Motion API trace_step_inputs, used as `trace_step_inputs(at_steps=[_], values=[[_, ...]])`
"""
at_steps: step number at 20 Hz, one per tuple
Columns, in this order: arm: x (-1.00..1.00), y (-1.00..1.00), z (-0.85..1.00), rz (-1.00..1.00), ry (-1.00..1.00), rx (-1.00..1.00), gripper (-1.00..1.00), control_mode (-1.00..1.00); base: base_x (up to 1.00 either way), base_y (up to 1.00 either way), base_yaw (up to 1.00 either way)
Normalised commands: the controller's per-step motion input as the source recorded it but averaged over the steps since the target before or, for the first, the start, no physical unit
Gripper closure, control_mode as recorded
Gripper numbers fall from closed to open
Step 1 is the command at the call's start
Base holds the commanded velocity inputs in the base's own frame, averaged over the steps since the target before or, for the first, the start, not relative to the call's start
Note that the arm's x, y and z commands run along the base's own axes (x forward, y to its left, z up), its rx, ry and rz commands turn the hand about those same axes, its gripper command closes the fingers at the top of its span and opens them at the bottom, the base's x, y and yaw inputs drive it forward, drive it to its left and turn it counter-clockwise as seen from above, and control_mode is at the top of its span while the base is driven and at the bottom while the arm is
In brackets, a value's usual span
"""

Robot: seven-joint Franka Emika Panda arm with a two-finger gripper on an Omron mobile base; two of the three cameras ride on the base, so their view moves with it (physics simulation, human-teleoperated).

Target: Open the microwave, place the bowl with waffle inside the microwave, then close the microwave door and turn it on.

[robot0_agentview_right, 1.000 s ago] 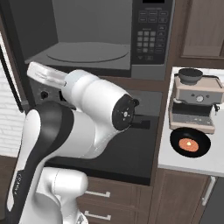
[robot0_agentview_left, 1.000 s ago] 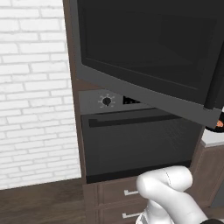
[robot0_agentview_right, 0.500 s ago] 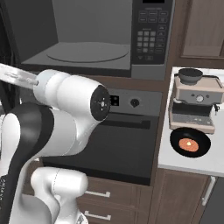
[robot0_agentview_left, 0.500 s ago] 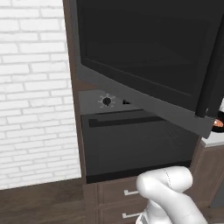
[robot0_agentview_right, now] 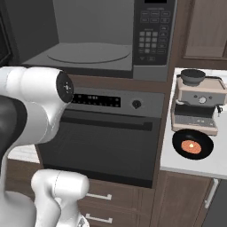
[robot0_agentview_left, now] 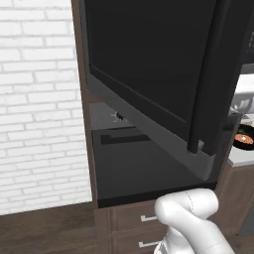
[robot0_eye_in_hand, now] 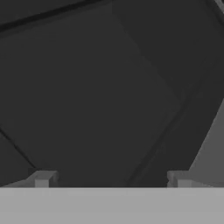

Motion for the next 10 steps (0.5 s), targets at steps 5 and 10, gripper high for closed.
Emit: trace_step_inputs(at_steps=[5, 10], values=[[-0.06, 1.00, 0.00, 0.09, 0.00, -0.03, -1.00, -1.00, 0.00, 0.00, 0.00], [0.00, 0.98, 0.00, 0.01, 0.00, -0.06, -1.00, -1.00, 0.00, 0.00, 0.00]])
